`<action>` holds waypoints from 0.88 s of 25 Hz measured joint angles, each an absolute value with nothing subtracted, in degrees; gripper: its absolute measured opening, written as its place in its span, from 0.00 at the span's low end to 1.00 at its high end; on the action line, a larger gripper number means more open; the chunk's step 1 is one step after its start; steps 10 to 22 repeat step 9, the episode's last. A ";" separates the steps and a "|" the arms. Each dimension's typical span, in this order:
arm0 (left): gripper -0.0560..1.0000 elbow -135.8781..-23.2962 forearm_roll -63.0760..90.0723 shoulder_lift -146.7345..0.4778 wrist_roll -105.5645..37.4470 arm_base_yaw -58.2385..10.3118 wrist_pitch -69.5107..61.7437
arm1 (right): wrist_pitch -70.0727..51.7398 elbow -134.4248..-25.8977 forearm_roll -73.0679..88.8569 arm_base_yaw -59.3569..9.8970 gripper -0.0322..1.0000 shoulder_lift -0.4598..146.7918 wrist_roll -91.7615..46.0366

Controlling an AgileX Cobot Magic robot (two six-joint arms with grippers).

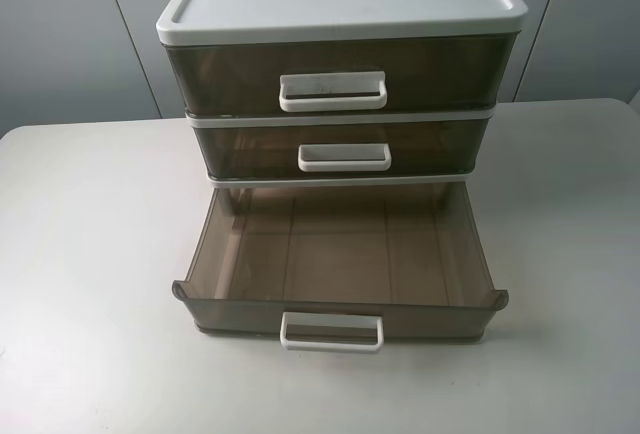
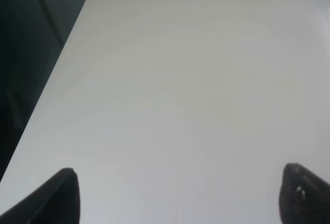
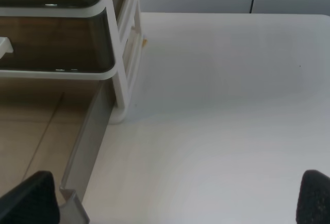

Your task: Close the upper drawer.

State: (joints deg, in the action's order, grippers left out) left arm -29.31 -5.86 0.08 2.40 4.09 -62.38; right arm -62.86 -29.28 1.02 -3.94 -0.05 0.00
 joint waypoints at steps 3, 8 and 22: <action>0.75 -29.31 -5.86 0.08 2.40 4.09 -62.38 | -62.86 -29.28 1.02 -3.94 0.71 -0.05 0.00; 0.75 -29.31 -5.86 0.08 2.40 4.09 -62.38 | -62.86 -29.28 1.02 -3.94 0.71 -0.05 0.00; 0.75 -29.31 -5.86 0.08 2.40 4.09 -62.38 | -62.86 -29.28 1.02 -3.94 0.71 -0.05 0.00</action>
